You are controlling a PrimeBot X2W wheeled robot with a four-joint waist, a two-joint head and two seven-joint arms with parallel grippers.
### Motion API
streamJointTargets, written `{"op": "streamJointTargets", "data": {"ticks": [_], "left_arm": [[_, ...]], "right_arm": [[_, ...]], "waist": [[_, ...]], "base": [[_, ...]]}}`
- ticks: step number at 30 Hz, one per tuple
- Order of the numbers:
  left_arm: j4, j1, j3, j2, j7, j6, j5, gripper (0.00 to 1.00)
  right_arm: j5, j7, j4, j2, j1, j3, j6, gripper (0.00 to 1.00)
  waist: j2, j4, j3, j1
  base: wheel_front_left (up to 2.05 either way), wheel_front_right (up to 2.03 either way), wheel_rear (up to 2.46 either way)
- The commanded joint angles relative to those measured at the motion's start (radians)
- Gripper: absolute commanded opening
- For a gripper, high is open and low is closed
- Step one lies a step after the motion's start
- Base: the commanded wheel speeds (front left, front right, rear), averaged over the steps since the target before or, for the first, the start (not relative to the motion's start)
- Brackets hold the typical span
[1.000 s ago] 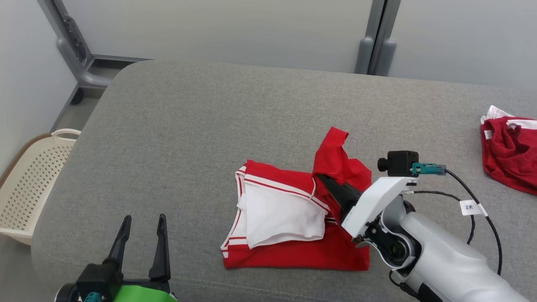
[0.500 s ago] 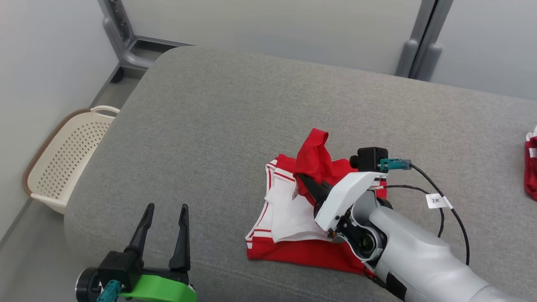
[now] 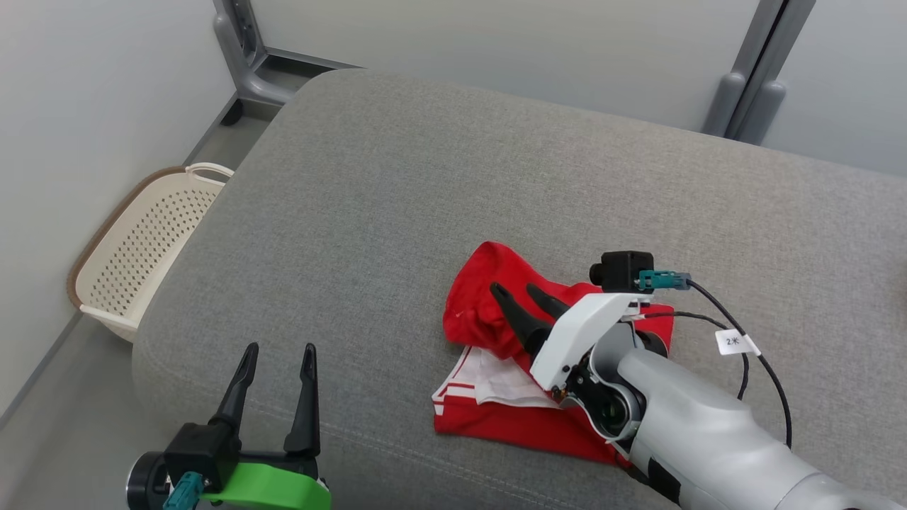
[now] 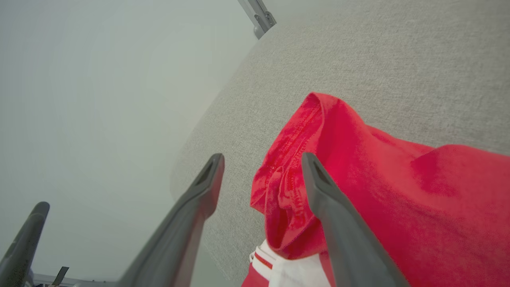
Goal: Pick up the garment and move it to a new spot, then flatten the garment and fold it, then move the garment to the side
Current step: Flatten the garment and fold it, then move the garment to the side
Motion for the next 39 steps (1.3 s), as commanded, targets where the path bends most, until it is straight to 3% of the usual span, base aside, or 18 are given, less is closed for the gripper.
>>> {"op": "streamJointTargets", "data": {"ticks": [1,12,19,39], "left_arm": [[-0.005,0.005,0.004,0.002,-0.002,0.004,-0.002,1.0],[-0.015,0.017,0.015,0.002,-0.002,0.003,0.009,1.0],[-0.022,0.023,0.026,0.002,-0.002,-0.002,0.014,1.0],[-0.04,0.054,0.044,0.002,-0.002,0.005,0.028,1.0]], "right_arm": [[-0.003,-0.023,-0.018,-0.017,-0.008,0.006,0.0,1.0],[-0.09,-0.114,-0.169,-0.186,0.043,-0.012,0.0,1.0],[-0.247,-0.113,-0.243,-0.243,0.138,-0.177,0.0,1.0],[-0.584,-0.114,-0.297,-0.19,0.386,-0.499,0.0,1.0]], "waist": [[0.0,-0.011,0.0,0.0],[0.0,-0.069,-0.003,0.0],[0.0,-0.098,-0.005,0.0],[0.0,-0.142,-0.03,0.0]], "base": [[0.0,0.0,0.0],[0.0,0.0,0.0],[0.0,0.0,0.0],[0.0,0.0,0.0]]}}
